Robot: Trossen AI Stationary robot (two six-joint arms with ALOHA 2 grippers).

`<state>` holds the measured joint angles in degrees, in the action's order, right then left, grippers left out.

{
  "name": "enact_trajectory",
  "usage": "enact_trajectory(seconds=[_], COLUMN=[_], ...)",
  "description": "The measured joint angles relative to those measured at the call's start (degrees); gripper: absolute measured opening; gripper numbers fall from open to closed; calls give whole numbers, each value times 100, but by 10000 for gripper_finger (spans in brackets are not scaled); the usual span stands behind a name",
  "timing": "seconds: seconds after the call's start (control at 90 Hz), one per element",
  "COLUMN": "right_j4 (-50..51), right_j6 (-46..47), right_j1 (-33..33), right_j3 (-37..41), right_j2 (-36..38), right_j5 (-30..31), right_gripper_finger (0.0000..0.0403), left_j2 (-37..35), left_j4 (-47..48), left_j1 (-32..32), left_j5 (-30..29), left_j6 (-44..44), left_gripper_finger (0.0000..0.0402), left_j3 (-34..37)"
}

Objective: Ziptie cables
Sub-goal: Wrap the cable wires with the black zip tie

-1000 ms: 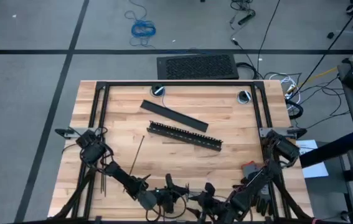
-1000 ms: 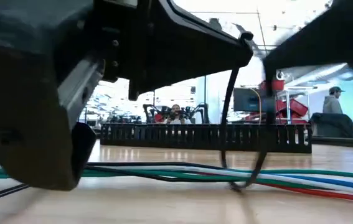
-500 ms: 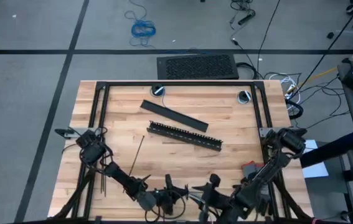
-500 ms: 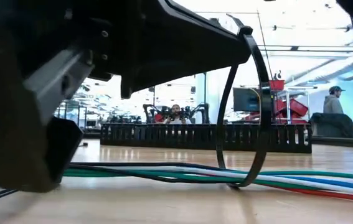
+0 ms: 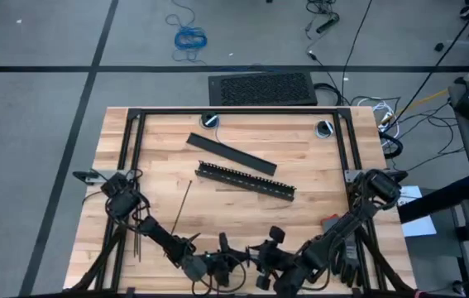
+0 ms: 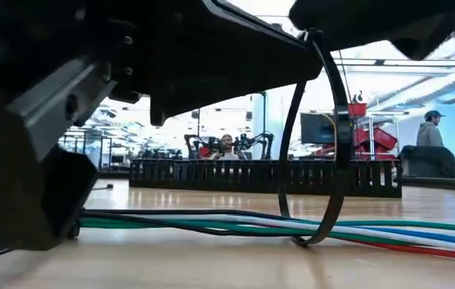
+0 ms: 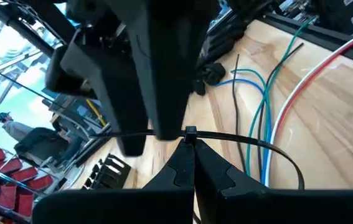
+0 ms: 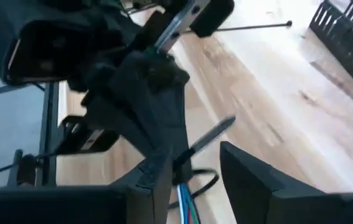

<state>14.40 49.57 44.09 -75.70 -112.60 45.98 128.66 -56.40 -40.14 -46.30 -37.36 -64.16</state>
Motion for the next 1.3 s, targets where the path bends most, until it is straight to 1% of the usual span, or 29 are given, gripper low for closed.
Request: enact_trajectory(seconds=[0.189,0.256,0.322,0.378,0.511,0.811,0.944,1.011,1.122,1.222,1.3], right_j4=[1,-10,-31,-28,19,86,63,62,65,76,75], right_j6=[50,5,-91,-168,-241,-493,-699,-766,-784,-779,-779], right_j1=[-96,-101,-95,-95,-112,-257,-290,-290,-278,-255,-237], right_j3=[0,0,-3,-7,-4,0,0,0,0,0,0], right_j2=[0,0,0,0,0,17,72,87,90,92,93], right_j5=[-267,-272,-272,-239,-115,626,935,1055,1132,1132,1139], right_gripper_finger=[85,59,22,8,1,0,0,0,0,0,0], left_j2=[2,4,4,4,4,-7,-7,-4,-4,-4,-4], left_j4=[21,22,36,57,242,859,934,973,966,966,961], left_j1=[-1,5,5,5,38,42,42,39,39,41,75], left_j5=[0,-2,-5,-23,-33,140,128,-39,-98,-80,4], left_j6=[-46,-45,-42,-42,136,899,1267,1605,1799,2334,2585], left_gripper_finger=[0,0,0,0,0,0,0,0,0,2,13], left_j3=[6,7,7,7,5,-2,-4,-2,0,0,0])
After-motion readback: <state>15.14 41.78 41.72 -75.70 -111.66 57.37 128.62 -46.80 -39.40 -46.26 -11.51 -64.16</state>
